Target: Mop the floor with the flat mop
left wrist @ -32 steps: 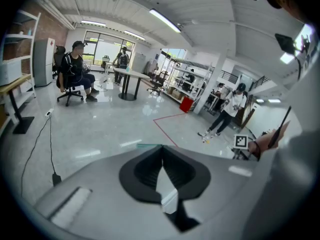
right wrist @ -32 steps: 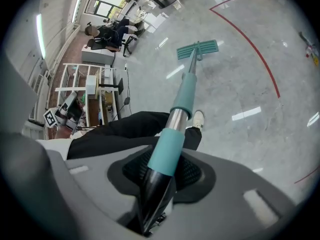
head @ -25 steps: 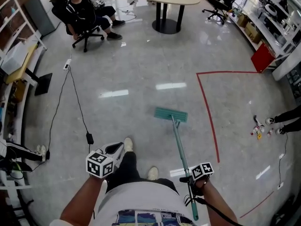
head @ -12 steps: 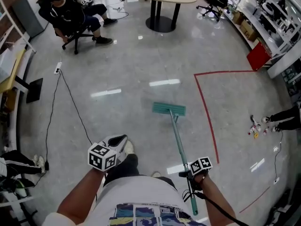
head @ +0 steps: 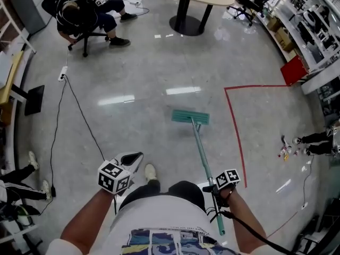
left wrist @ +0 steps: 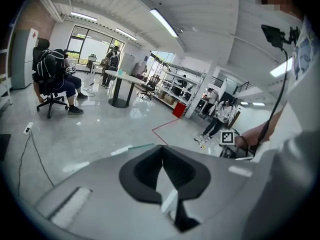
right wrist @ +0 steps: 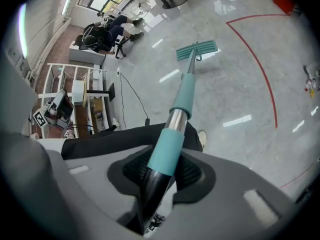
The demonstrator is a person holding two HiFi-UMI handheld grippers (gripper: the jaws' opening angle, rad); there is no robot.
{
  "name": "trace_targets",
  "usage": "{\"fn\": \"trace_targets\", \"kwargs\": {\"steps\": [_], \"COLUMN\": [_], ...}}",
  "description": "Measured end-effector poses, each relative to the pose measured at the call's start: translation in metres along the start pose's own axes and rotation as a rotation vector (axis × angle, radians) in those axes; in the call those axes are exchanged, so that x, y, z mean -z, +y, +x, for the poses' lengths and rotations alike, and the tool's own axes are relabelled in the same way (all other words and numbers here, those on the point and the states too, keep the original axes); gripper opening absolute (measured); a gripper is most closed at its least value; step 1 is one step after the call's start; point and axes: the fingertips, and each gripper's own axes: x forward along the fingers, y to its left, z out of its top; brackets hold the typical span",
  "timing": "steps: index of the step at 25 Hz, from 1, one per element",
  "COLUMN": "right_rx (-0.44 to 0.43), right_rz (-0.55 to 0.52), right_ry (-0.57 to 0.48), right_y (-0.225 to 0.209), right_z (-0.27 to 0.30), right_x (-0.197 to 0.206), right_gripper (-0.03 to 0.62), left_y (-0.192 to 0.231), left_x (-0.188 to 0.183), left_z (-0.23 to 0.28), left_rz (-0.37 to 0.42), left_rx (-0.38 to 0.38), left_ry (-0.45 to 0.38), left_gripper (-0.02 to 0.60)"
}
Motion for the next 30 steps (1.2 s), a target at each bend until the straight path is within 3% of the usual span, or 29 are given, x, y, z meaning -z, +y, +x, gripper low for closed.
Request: {"fn": "trace_targets", "kwargs": {"steps": [9, 17, 23, 30], "right_rx": [0.040, 0.053, 0.052, 0.087], "right_rz": [-0.031, -0.039, -0.028, -0.033], "right_ry": [0.024, 0.045, 0.091, 0.153], "right_y": [0.032, 0.034, 0.030, 0.010], "right_z": [0.005, 0.034, 0.047, 0.055], "right_x": [-0.080, -0.173, -0.232, -0.269], "right_gripper": [0.115, 0.114, 0.112, 0.112], "left_y": [0.043, 0.074, 0.083, 0.086], "left_x": [-0.003, -0.025, -0.063, -0.111], "left_z": [-0.019, 0.001, 0.029, 0.071], "left_rz": [-0.096, -0.102, -0.088, -0.087], "left_rx": [-0.027, -0.071, -0.064, -0.046], "left_ry": [-0.047, -0.020, 0.035, 0.038], "left_gripper": [0.003, 0.003, 0.005, 0.005]}}
